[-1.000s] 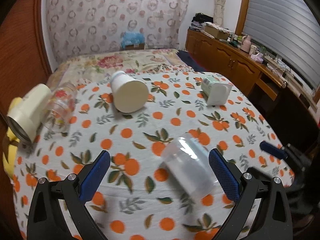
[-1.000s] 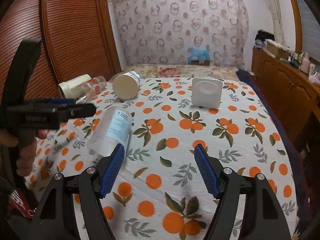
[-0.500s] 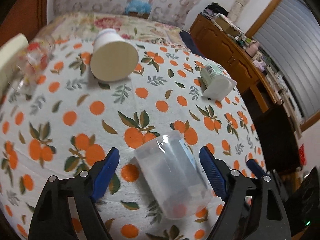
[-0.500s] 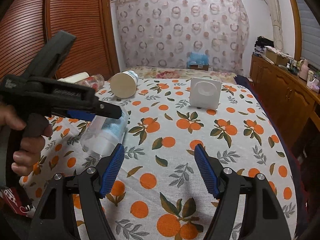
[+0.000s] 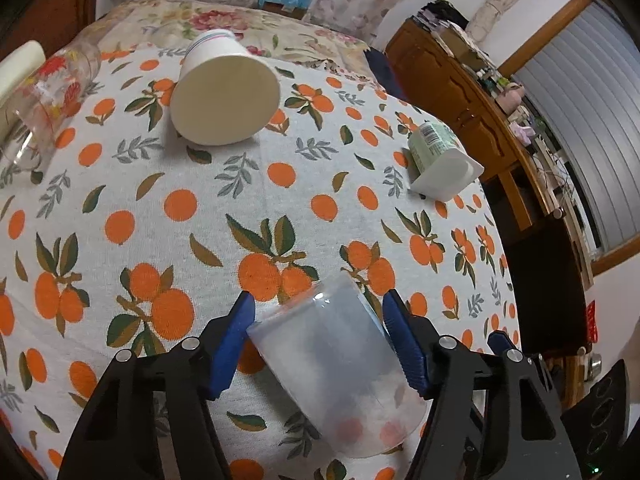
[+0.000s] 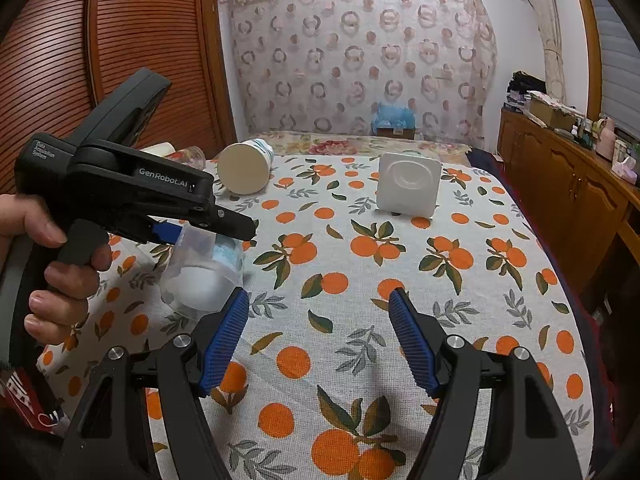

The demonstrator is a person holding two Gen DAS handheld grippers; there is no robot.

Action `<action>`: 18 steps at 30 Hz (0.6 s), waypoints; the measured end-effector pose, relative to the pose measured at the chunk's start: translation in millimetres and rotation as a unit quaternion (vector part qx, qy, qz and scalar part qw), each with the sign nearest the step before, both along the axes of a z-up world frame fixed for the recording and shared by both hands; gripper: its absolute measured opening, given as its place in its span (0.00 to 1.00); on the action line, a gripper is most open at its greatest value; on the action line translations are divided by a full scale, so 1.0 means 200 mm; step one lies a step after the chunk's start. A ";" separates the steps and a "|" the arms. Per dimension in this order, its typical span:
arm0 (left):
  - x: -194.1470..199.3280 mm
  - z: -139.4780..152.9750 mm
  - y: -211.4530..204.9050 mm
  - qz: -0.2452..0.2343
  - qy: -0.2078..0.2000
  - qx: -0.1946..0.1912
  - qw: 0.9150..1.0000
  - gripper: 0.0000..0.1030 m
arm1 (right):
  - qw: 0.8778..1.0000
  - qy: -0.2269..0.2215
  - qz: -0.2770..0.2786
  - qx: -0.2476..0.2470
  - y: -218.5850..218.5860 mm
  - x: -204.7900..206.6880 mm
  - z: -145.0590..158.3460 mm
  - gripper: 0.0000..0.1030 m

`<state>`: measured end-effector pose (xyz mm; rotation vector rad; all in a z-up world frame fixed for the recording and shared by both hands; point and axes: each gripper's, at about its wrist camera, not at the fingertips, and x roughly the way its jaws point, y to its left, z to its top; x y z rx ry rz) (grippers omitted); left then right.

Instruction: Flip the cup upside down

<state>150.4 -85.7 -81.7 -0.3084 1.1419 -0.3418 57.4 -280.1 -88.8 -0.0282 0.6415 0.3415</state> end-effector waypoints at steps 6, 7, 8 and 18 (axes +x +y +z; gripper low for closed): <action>-0.02 0.09 -0.04 -0.014 -0.058 0.054 0.997 0.57 | 1.000 0.000 0.000 0.000 0.00 0.00 0.00 0.72; -0.01 0.10 -0.04 -0.016 -0.064 0.059 0.996 0.56 | 1.000 0.000 0.000 0.000 0.00 0.00 0.00 0.72; -0.01 0.12 -0.04 -0.018 -0.071 0.065 0.995 0.56 | 1.000 0.000 -0.001 0.001 0.00 0.00 0.00 0.72; 0.02 0.21 -0.05 -0.014 -0.172 0.164 0.971 0.56 | 1.000 0.000 -0.001 0.000 -0.01 0.00 0.00 0.72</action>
